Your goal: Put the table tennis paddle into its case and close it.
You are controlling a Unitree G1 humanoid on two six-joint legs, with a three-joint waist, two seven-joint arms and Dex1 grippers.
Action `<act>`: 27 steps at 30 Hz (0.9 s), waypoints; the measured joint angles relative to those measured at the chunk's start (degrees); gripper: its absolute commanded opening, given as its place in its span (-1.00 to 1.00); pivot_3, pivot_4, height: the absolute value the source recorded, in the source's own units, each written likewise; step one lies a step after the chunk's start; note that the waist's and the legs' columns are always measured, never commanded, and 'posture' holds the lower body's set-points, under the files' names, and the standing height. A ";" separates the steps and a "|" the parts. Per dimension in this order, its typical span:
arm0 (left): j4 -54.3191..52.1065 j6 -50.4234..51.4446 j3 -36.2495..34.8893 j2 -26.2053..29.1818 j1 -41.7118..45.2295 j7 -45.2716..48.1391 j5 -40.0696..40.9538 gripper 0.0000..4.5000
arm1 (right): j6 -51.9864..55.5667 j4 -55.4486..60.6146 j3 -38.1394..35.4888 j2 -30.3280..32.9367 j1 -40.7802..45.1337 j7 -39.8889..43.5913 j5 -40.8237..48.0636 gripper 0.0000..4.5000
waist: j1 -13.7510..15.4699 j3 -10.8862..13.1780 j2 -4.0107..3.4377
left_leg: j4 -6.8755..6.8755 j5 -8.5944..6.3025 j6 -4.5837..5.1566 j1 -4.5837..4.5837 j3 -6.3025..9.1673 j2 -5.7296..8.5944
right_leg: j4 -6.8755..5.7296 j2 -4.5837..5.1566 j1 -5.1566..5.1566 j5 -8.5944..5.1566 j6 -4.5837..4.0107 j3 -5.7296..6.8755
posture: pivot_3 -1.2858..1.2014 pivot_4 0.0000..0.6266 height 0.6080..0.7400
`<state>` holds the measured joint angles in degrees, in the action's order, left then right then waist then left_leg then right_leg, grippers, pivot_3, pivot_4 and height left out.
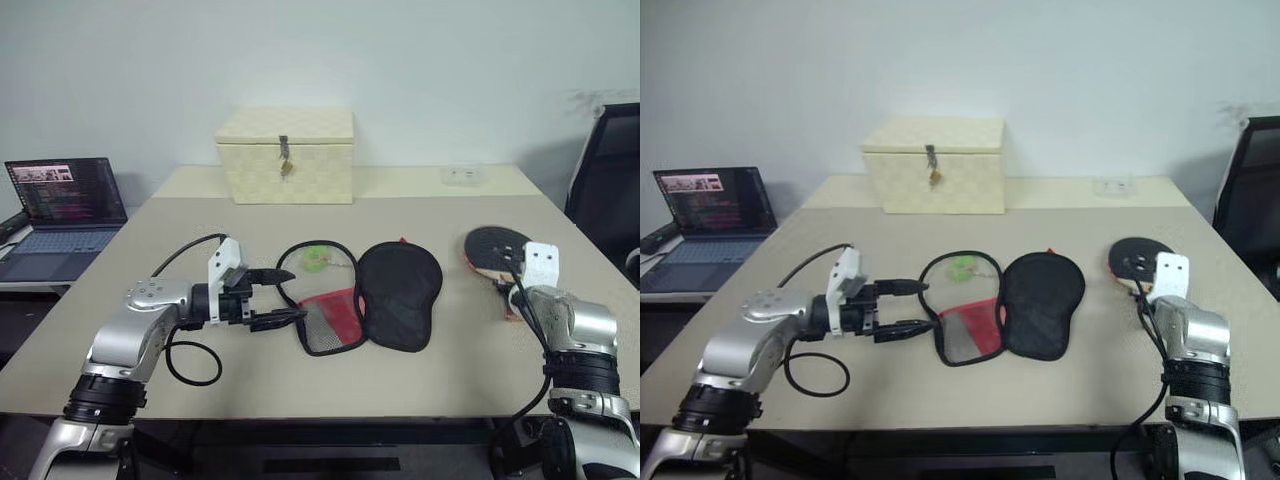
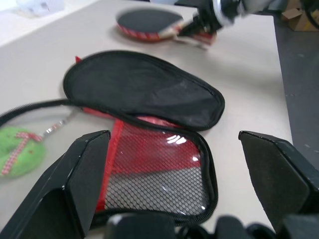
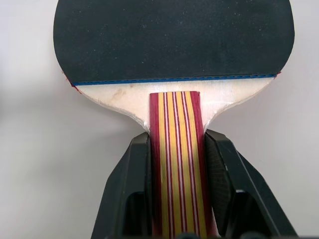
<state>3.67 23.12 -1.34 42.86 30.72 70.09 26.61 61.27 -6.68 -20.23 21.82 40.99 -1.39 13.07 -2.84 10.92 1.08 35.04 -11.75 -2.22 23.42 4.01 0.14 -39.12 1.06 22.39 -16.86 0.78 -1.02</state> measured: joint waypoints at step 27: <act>-1.57 0.38 -1.35 0.85 -1.70 -0.66 0.23 1.00 | 16.80 20.49 4.06 -26.42 -4.13 -6.22 1.17 -0.52 | 0.26 -0.01 -0.01 | 0.01 0.01 -0.01 0.02 0.20 0.07 | -0.03 0.03 -0.02 -0.04 -0.07 0.06 | 0.03 -0.52 1.00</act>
<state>2.09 23.50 -2.69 43.71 29.02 69.43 26.84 78.07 13.81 -16.17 -4.61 36.85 -7.61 14.24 -2.59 10.91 1.07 35.05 -11.74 -2.24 23.44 4.21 0.21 -39.15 1.10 22.37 -16.90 0.72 -0.97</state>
